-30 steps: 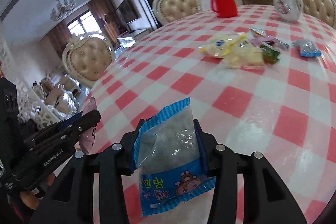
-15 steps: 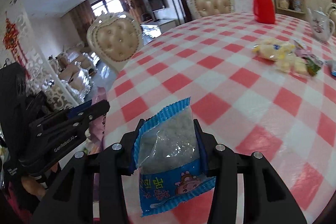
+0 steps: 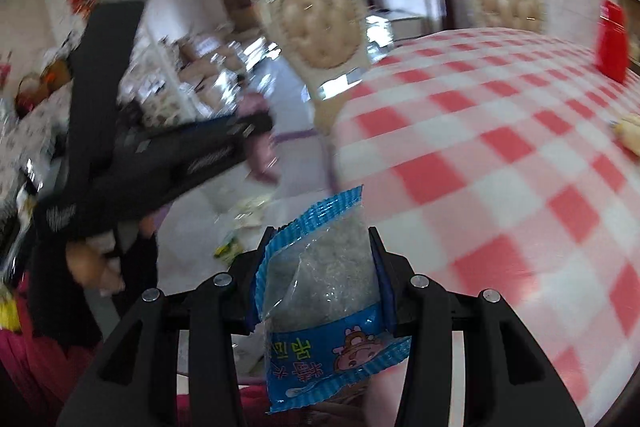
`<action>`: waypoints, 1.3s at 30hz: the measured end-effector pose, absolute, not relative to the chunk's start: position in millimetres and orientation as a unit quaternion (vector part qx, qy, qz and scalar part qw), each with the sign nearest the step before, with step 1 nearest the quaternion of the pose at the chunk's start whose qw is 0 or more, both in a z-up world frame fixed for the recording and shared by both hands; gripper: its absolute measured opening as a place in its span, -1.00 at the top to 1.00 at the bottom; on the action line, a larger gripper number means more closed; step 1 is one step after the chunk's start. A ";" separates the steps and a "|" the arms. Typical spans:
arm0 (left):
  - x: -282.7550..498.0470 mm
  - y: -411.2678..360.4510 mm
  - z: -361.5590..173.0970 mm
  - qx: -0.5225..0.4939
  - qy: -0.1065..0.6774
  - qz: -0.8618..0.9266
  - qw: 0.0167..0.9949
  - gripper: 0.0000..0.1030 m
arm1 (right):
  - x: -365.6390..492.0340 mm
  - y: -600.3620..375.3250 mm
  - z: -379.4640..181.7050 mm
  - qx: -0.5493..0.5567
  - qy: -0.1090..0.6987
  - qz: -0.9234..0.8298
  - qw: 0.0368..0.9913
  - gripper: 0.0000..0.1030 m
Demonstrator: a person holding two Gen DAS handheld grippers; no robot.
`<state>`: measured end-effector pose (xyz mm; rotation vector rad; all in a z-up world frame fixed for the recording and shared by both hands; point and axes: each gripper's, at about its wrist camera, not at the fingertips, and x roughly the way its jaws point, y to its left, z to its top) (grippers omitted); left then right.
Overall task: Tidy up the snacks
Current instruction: 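Carry the blue-edged pack and pink wrapper into the clear box and open both tools, then grasp a second blue-edged grey pack with the right tool while the left tool grasps the green pea pack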
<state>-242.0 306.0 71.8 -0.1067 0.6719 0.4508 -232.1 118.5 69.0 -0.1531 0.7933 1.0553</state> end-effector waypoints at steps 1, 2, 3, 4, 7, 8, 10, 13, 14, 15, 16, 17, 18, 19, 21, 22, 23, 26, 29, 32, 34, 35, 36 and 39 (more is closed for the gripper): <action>-242.4 309.3 70.9 -0.042 0.332 0.226 0.915 0.47 | -237.8 127.1 65.8 -0.078 0.370 0.501 0.779 0.13; -242.6 311.7 70.1 -0.033 0.337 0.233 0.912 0.44 | -244.7 137.0 61.9 -0.082 0.373 0.519 0.765 0.09; -243.8 313.6 70.3 -0.029 0.339 0.239 0.909 0.16 | -250.1 144.3 58.6 -0.087 0.378 0.533 0.752 0.04; -244.0 316.1 70.7 -0.028 0.341 0.253 0.905 -0.08 | -254.8 148.5 56.8 -0.094 0.379 0.540 0.745 0.00; -256.3 322.3 81.2 -0.039 0.309 0.295 0.903 -0.66 | -256.7 139.7 66.0 -0.083 0.362 0.542 0.754 -0.44; -258.0 322.2 84.3 -0.040 0.303 0.302 0.903 -0.68 | -250.3 128.0 73.1 -0.062 0.355 0.537 0.763 -0.46; -258.9 316.6 89.2 -0.039 0.293 0.300 0.907 -0.77 | -236.9 107.8 81.6 -0.035 0.349 0.526 0.775 -0.46; -258.2 299.2 97.5 -0.058 0.264 0.291 0.918 -0.81 | -212.0 64.3 91.2 -0.003 0.335 0.483 0.809 -0.46; -255.0 291.2 99.0 -0.070 0.260 0.275 0.923 -0.84 | -200.8 44.8 93.0 0.016 0.334 0.468 0.818 -0.46; -251.3 280.8 100.4 -0.086 0.260 0.250 0.929 -0.86 | -190.1 26.7 93.9 0.034 0.335 0.452 0.826 -0.46; -243.3 265.2 101.8 -0.106 0.267 0.209 0.935 -0.87 | -179.8 10.0 92.6 0.050 0.335 0.433 0.835 -0.46; -234.1 251.4 102.3 -0.122 0.276 0.171 0.938 -0.90 | -165.3 -15.4 89.6 0.068 0.336 0.393 0.853 -0.46; -221.2 234.7 102.0 -0.138 0.286 0.127 0.940 -0.92 | -157.1 -29.1 88.0 0.077 0.337 0.370 0.862 -0.47; -202.7 212.3 102.0 -0.150 0.298 0.079 0.939 -0.93 | -143.6 -54.0 83.8 0.094 0.340 0.333 0.875 -0.47; -168.4 173.7 99.9 -0.150 0.313 0.025 0.937 -0.94 | -122.9 -89.1 75.8 0.118 0.343 0.280 0.889 -0.47; -144.7 146.9 96.8 -0.139 0.320 0.007 0.937 -0.94 | -111.9 -115.1 72.6 0.131 0.344 0.243 0.898 -0.47; -123.5 125.0 93.5 -0.129 0.325 -0.003 0.937 -0.94 | -103.4 -132.6 69.4 0.141 0.347 0.220 0.901 -0.50; -67.8 74.1 76.2 -0.112 0.342 -0.024 0.933 -0.94 | -77.9 -194.9 59.6 0.173 0.358 0.147 0.906 -0.58; -17.4 37.4 55.1 -0.106 0.357 -0.018 0.928 -0.94 | -55.9 -257.2 51.0 0.190 0.359 0.081 0.910 -0.63; 28.7 13.3 43.5 -0.107 0.354 -0.012 0.929 -0.94 | -26.5 -306.8 42.1 0.211 0.363 0.034 0.907 -0.66; 50.8 2.3 42.4 -0.115 0.353 -0.008 0.928 -0.94 | -3.8 -328.4 37.8 0.218 0.368 0.014 0.904 -0.68; 59.3 -1.2 42.7 -0.121 0.351 -0.006 0.929 -0.94 | 10.5 -337.9 36.5 0.219 0.370 0.004 0.903 -0.69; 66.1 -3.0 43.9 -0.128 0.346 -0.002 0.930 -0.94 | 20.5 -342.4 36.8 0.219 0.371 -0.001 0.903 -0.70; 82.4 -2.8 50.5 -0.158 0.312 0.014 0.937 -0.94 | 60.6 -348.5 34.6 0.211 0.374 -0.003 0.903 -0.71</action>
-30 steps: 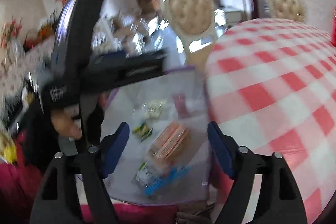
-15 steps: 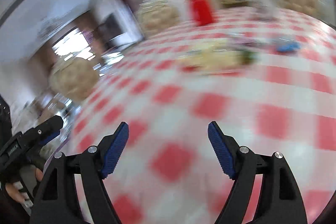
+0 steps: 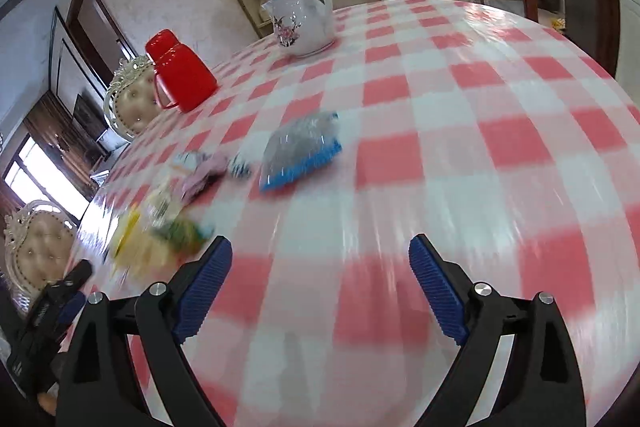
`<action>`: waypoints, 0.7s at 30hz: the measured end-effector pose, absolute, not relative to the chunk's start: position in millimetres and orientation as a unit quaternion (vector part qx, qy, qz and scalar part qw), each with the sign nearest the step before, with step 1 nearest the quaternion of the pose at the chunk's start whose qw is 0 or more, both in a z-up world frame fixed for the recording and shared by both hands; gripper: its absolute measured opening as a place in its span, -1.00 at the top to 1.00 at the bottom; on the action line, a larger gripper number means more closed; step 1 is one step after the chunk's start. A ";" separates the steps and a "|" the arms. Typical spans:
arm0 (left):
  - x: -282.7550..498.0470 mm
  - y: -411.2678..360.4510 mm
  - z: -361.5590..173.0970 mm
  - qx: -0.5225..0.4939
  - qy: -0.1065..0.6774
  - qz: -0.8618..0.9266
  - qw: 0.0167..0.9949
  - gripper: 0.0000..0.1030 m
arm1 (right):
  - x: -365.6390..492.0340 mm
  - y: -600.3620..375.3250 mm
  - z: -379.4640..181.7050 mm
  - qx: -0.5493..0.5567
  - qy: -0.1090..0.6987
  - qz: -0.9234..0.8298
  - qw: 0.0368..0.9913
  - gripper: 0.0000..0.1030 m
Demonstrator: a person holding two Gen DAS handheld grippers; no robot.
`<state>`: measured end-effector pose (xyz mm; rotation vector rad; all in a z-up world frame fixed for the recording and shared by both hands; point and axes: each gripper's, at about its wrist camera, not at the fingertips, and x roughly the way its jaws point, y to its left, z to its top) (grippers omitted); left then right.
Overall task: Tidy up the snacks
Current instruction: 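Grasp a second blue-edged grey pack with the right tool while the left tool grasps the green pea pack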
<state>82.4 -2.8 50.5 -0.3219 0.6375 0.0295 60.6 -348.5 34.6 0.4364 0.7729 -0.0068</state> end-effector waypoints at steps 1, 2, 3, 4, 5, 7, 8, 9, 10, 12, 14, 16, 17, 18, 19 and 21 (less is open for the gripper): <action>86.4 -0.3 52.3 -0.166 0.300 0.015 0.939 -0.94 | 70.6 -347.6 35.6 0.208 0.375 -0.003 0.903 -0.71; 89.7 1.9 52.3 -0.169 0.291 0.013 0.942 -0.94 | 85.6 -346.6 34.9 0.200 0.377 -0.004 0.904 -0.71; 91.5 4.1 52.6 -0.169 0.287 0.012 0.943 -0.94 | 97.0 -344.0 33.9 0.193 0.377 -0.005 0.906 -0.71; 94.4 9.0 51.9 -0.169 0.289 0.012 0.942 -0.94 | 110.4 -341.2 32.9 0.185 0.378 -0.007 0.907 -0.71; 95.9 14.3 51.9 -0.172 0.291 0.013 0.941 -0.94 | 125.6 -337.0 31.6 0.176 0.381 -0.008 0.908 -0.71; 97.7 30.9 53.2 -0.191 0.291 0.024 0.937 -0.94 | 150.5 -331.9 28.6 0.163 0.390 -0.011 0.906 -0.71; 98.2 37.7 53.6 -0.201 0.290 0.030 0.935 -0.96 | 165.4 -328.4 27.3 0.155 0.396 -0.011 0.905 -0.71; 99.2 44.2 53.5 -0.212 0.290 0.035 0.933 -0.96 | 175.3 -325.3 27.1 0.149 0.400 -0.010 0.904 -0.71; 101.4 50.8 52.2 -0.223 0.294 0.038 0.929 -0.96 | 182.8 -320.8 26.8 0.140 0.403 -0.009 0.905 -0.71; 104.8 56.5 48.6 -0.235 0.308 0.039 0.921 -0.96 | 202.2 -310.2 19.3 0.098 0.430 -0.020 0.897 -0.72; 107.7 55.7 43.9 -0.243 0.328 0.024 0.913 -0.96 | 206.1 -302.9 14.1 0.067 0.450 -0.023 0.890 -0.67; 105.7 45.7 44.8 -0.236 0.333 -0.007 0.913 -0.96 | 198.5 -301.2 16.7 0.050 0.439 -0.020 0.897 -0.30; 102.7 36.7 47.2 -0.221 0.328 -0.027 0.918 -0.96 | 193.6 -302.5 16.2 0.039 0.440 -0.023 0.897 -0.27; 99.5 25.8 50.2 -0.202 0.321 -0.047 0.924 -0.96 | 188.4 -306.0 16.7 0.043 0.438 -0.024 0.898 -0.24; 95.0 8.7 53.5 -0.169 0.314 -0.081 0.931 -0.96 | 183.0 -310.5 17.7 0.049 0.437 -0.027 0.898 -0.24; 91.1 -19.9 54.1 -0.120 0.314 -0.126 0.933 -0.96 | 169.7 -321.6 21.2 0.069 0.436 -0.024 0.897 -0.22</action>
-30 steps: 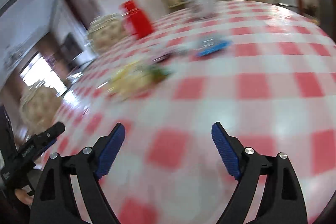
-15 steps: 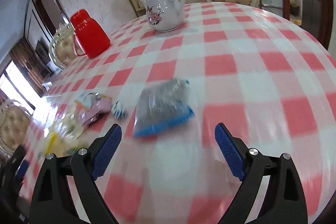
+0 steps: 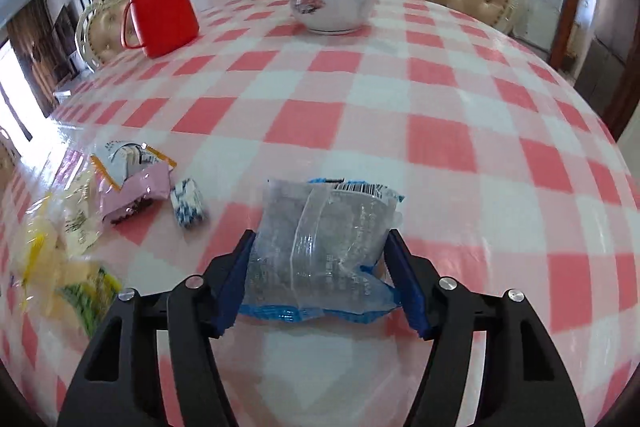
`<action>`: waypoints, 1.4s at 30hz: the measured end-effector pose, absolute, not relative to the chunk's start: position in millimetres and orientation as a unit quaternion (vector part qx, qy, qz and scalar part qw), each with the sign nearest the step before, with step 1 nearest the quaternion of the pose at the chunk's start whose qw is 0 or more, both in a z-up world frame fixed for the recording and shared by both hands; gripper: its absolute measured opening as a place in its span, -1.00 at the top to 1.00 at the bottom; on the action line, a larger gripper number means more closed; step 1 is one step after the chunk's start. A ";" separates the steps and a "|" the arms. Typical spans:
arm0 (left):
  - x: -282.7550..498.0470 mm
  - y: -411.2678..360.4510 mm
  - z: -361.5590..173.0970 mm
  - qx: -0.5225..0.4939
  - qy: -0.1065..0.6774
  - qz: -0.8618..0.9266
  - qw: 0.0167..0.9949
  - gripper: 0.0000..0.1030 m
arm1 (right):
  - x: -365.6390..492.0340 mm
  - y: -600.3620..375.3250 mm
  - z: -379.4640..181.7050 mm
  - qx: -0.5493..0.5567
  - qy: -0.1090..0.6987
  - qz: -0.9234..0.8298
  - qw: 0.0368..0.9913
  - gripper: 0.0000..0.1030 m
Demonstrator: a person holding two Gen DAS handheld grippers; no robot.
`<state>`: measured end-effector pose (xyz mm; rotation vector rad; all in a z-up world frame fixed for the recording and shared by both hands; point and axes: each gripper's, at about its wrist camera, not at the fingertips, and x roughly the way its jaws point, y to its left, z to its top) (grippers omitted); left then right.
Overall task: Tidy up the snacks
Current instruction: 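Grasp a second blue-edged grey pack with the right tool while the left tool grasps the green pea pack, then carry the grey pack and green pea pack into the clear box and release both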
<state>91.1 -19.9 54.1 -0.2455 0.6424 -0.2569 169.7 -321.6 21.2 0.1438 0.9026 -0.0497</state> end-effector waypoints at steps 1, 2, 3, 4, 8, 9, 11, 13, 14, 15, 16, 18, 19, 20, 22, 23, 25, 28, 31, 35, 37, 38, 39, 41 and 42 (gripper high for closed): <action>91.7 -38.2 52.1 -0.089 0.318 -0.147 0.932 -0.96 | 161.7 -330.4 25.0 0.097 0.431 -0.017 0.897 -0.21; 94.3 -55.3 48.6 -0.055 0.324 -0.155 0.932 -0.96 | 156.8 -336.2 28.3 0.115 0.426 -0.014 0.897 -0.18; 96.7 -66.6 44.7 -0.030 0.329 -0.157 0.931 -0.96 | 150.9 -341.8 31.5 0.132 0.422 -0.010 0.897 -0.17; 101.9 -83.0 38.6 0.007 0.337 -0.164 0.927 -0.96 | 144.7 -346.3 34.4 0.143 0.417 -0.007 0.898 -0.17; 123.9 -119.8 25.9 0.079 0.349 -0.175 0.917 -0.96 | 118.5 -358.9 45.3 0.162 0.394 -0.006 0.905 -0.16; 127.4 -122.6 25.4 0.085 0.349 -0.174 0.917 -0.95 | 115.1 -359.4 46.9 0.158 0.391 -0.007 0.907 -0.15; 137.7 -130.0 19.7 0.099 0.365 -0.183 0.907 -0.82 | 112.8 -360.3 48.2 0.154 0.389 -0.003 0.908 -0.15; 147.3 -132.4 10.9 0.100 0.396 -0.204 0.890 -0.31 | 116.2 -361.7 46.5 0.152 0.396 0.001 0.906 -0.14; 146.0 -133.9 11.1 0.117 0.391 -0.200 0.891 0.07 | 117.5 -361.6 44.2 0.148 0.407 0.003 0.901 -0.15; 141.1 -139.7 8.6 0.158 0.384 -0.209 0.885 0.16 | 119.5 -359.1 40.0 0.133 0.429 0.009 0.893 -0.15; 135.8 -142.0 7.0 0.178 0.380 -0.220 0.881 0.18 | 119.9 -354.6 36.9 0.109 0.449 0.010 0.887 -0.15; 124.8 -141.5 7.0 0.183 0.378 -0.261 0.869 0.18 | 117.7 -350.7 36.5 0.079 0.457 0.006 0.886 -0.43; 118.8 -141.8 7.5 0.184 0.380 -0.283 0.861 0.17 | 116.0 -348.9 38.0 0.064 0.458 0.005 0.887 -0.54; 115.2 -143.0 7.8 0.184 0.381 -0.291 0.858 0.12 | 113.8 -347.7 39.7 0.050 0.454 0.003 0.890 -0.69; 114.7 -146.1 6.7 0.170 0.386 -0.300 0.856 0.05 | 114.0 -349.0 36.9 0.040 0.456 -0.004 0.889 -0.68; 116.0 -147.9 5.4 0.164 0.389 -0.301 0.855 -0.08 | 115.7 -350.3 33.3 0.041 0.462 -0.006 0.886 -0.68; 117.8 -153.9 2.5 0.166 0.395 -0.295 0.854 -0.25 | 120.0 -351.3 24.2 0.037 0.477 -0.011 0.878 -0.68; 121.3 -158.3 0.3 0.168 0.404 -0.295 0.849 -0.35 | 124.7 -344.4 12.9 0.022 0.491 -0.005 0.871 -0.69; 128.4 -153.2 -0.5 0.151 0.414 -0.288 0.850 -0.20 | 125.2 -340.7 10.8 0.007 0.482 -0.009 0.876 -0.64; 127.3 -145.8 2.7 0.144 0.407 -0.281 0.857 0.24 | 118.7 -336.6 15.6 -0.003 0.469 0.007 0.883 -0.20; 118.6 -147.5 3.7 0.163 0.396 -0.277 0.860 0.25 | 116.3 -333.0 19.1 -0.009 0.459 0.019 0.888 -0.17; 115.7 -146.2 4.6 0.161 0.394 -0.275 0.862 0.25 | 116.0 -333.0 21.4 -0.003 0.452 0.026 0.891 -0.17; 113.5 -144.1 5.9 0.156 0.393 -0.272 0.864 0.25 | 115.5 -334.4 24.2 0.007 0.445 0.033 0.895 -0.16; 109.8 -136.2 13.5 0.140 0.385 -0.261 0.874 0.25 | 113.0 -341.4 29.4 0.046 0.428 0.048 0.901 -0.15; 108.3 -130.6 18.2 0.126 0.381 -0.257 0.879 0.25 | 110.8 -347.6 31.7 0.076 0.415 0.059 0.905 -0.15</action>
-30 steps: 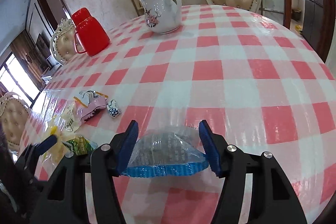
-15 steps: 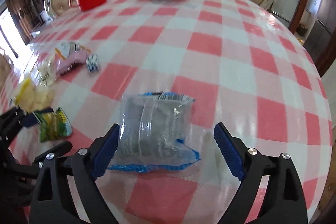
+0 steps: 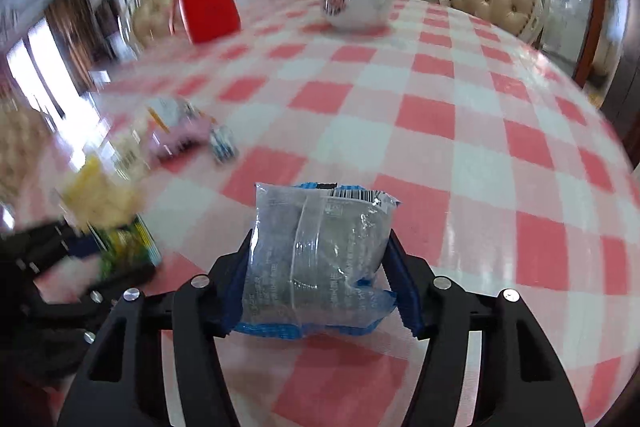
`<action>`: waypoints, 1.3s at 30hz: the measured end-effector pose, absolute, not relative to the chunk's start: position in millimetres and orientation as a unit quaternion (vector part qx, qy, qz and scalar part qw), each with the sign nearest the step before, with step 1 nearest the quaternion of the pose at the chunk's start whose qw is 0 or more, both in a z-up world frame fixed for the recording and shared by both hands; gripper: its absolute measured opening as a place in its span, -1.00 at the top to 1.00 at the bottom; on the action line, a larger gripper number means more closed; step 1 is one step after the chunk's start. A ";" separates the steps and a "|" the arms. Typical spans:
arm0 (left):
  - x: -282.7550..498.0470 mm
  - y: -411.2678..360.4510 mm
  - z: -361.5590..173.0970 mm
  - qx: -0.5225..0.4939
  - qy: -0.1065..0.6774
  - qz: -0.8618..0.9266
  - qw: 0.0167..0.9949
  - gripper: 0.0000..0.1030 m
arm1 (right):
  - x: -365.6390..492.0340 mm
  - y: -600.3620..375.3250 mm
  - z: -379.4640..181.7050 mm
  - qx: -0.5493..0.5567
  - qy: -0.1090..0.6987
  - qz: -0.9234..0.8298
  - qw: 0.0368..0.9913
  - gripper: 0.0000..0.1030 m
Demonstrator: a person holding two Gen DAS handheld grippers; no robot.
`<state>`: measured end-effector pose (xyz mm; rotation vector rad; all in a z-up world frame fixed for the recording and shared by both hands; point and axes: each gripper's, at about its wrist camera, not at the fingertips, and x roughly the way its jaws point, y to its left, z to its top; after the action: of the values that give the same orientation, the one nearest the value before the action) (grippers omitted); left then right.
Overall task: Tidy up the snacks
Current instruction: 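Carry the grey pack and green pea pack into the clear box and release both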
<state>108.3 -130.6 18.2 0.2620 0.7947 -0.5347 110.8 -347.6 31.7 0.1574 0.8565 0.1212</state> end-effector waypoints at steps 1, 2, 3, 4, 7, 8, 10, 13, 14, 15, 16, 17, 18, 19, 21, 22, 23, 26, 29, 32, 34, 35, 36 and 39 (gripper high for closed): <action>105.5 -122.3 23.1 0.105 0.381 -0.254 0.883 0.25 | 109.8 -351.4 33.0 0.096 0.406 0.064 0.907 -0.15; 101.6 -114.3 27.0 0.087 0.380 -0.251 0.886 0.25 | 108.0 -357.1 32.3 0.124 0.400 0.069 0.905 -0.15; 97.3 -107.3 29.6 0.074 0.378 -0.245 0.890 0.25 | 106.5 -360.0 30.3 0.142 0.399 0.073 0.903 -0.15; 91.0 -98.6 31.9 0.061 0.375 -0.234 0.895 0.25 | 104.3 -362.3 28.0 0.156 0.398 0.076 0.901 -0.15; 75.9 -79.0 35.7 0.036 0.369 -0.216 0.903 0.25 | 94.1 -364.3 28.4 0.193 0.386 0.083 0.898 -0.15; 70.3 -71.9 36.6 0.027 0.368 -0.208 0.906 0.25 | 88.8 -364.4 29.6 0.211 0.381 0.091 0.895 -0.15; 60.9 -61.4 37.3 0.016 0.365 -0.194 0.911 0.25 | 78.5 -356.8 29.7 0.214 0.383 0.095 0.894 -0.15; 47.9 -49.2 37.9 0.002 0.359 -0.176 0.917 0.25 | 62.0 -341.1 30.7 0.198 0.384 0.087 0.898 -0.15; 43.2 -44.7 39.2 -0.006 0.355 -0.169 0.919 0.25 | 53.3 -334.4 32.2 0.200 0.380 0.092 0.899 -0.15; 40.6 -42.5 40.3 -0.009 0.353 -0.165 0.921 0.25 | 46.5 -329.3 32.7 0.201 0.378 0.095 0.899 -0.15; 35.0 -38.6 43.2 -0.014 0.344 -0.160 0.925 0.25 | 40.4 -323.6 32.9 0.200 0.378 0.098 0.899 -0.15; 31.6 -36.3 44.8 -0.017 0.339 -0.158 0.927 0.25 | 30.6 -314.3 33.7 0.196 0.375 0.100 0.900 -0.16; 29.6 -35.2 45.8 -0.018 0.335 -0.156 0.929 0.24 | 23.9 -309.2 34.2 0.195 0.373 0.103 0.901 -0.16; 25.2 -32.7 47.4 -0.020 0.332 -0.154 0.930 0.24 | 18.9 -305.3 34.1 0.199 0.371 0.109 0.901 -0.16; 19.4 -29.6 48.8 -0.022 0.328 -0.151 0.932 0.24 | 4.9 -295.4 32.8 0.213 0.369 0.124 0.896 -0.16; 15.1 -27.8 49.9 -0.022 0.325 -0.148 0.934 0.24 | -0.1 -289.9 32.7 0.213 0.370 0.125 0.896 -0.16; 12.9 -26.9 50.3 -0.023 0.324 -0.146 0.935 0.24 | -3.6 -286.7 33.2 0.213 0.369 0.126 0.896 -0.16; 4.2 -23.6 49.6 -0.023 0.322 -0.141 0.936 0.24 | -13.7 -277.0 30.4 0.233 0.374 0.141 0.887 -0.16; -3.0 -16.5 45.8 -0.028 0.326 -0.134 0.935 0.24 | -20.8 -264.6 29.3 0.235 0.379 0.149 0.883 -0.16; -14.6 0.3 49.4 -0.054 0.325 -0.122 0.936 0.24 | -26.4 -251.5 26.5 0.249 0.388 0.169 0.871 -0.16; -25.6 8.3 51.1 -0.056 0.323 -0.103 0.939 0.24 | -31.4 -242.9 26.7 0.248 0.390 0.178 0.869 -0.16; -33.5 13.8 51.4 -0.060 0.326 -0.095 0.939 0.24 | -34.6 -236.2 27.1 0.245 0.390 0.185 0.868 -0.16; -41.0 19.2 51.5 -0.062 0.329 -0.088 0.938 0.24 | -37.5 -229.4 27.4 0.242 0.392 0.192 0.867 -0.16; -58.1 31.8 55.0 -0.047 0.328 -0.058 0.942 0.24 | -45.0 -214.5 28.3 0.238 0.394 0.208 0.863 -0.16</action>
<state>-58.1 31.8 55.0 -0.0969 0.6698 -0.1181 -45.0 -214.5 28.3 0.4987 0.8265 0.4366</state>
